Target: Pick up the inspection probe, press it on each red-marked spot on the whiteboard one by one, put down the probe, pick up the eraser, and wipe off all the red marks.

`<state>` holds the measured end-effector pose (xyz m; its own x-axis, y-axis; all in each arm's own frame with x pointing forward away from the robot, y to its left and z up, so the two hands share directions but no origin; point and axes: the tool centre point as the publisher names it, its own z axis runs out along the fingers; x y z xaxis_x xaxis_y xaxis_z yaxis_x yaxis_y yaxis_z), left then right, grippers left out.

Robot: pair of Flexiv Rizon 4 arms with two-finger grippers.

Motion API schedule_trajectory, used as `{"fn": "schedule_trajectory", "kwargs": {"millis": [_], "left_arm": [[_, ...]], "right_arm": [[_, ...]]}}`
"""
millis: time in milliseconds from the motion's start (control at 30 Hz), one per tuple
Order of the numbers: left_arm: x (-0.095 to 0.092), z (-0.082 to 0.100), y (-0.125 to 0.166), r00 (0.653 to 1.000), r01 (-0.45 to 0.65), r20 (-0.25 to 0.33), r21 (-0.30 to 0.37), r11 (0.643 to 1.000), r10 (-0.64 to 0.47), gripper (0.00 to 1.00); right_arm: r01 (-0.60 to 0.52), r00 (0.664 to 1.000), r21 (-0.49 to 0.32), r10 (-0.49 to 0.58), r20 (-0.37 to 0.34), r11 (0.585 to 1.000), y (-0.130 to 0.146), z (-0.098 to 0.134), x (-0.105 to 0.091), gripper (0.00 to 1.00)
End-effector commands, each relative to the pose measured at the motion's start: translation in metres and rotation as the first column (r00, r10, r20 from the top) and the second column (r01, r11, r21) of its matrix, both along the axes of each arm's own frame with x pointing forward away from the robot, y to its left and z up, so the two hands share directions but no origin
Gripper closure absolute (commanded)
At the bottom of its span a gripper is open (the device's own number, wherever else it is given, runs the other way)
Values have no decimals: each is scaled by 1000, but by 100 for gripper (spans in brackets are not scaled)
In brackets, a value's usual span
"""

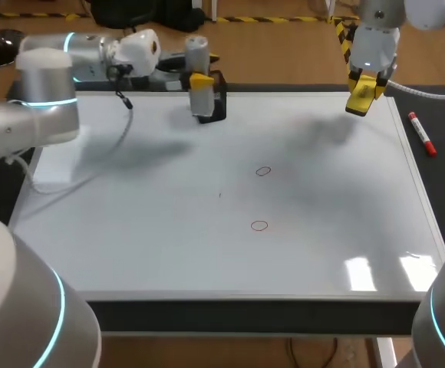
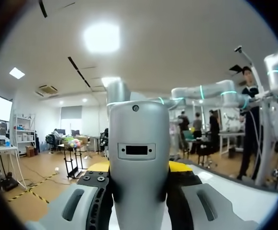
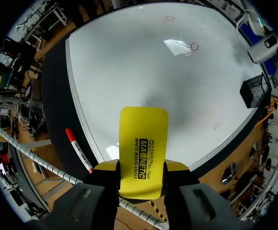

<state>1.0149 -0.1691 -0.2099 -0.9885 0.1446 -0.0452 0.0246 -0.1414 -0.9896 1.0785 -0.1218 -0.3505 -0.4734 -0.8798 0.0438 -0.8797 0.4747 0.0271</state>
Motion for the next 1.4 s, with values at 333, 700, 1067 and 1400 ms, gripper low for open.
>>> {"fn": "schedule_trajectory", "kwargs": {"millis": [333,700,1067,1400], "left_arm": [[-2,-2,45,981,-192,-18,59,980,193,100],[16,-7,89,947,-317,-27,59,947,319,100],[33,-13,115,922,-383,-36,61,922,385,100],[36,-17,119,920,-385,-57,57,921,388,100]], "right_arm": [[-2,1000,-4,2,-2,1000,0,1,1,100],[-2,1000,-4,2,-2,1000,0,1,1,100],[-2,1000,-4,2,-2,1000,0,1,1,100],[-2,1000,-4,2,-2,1000,0,1,1,100]]}}
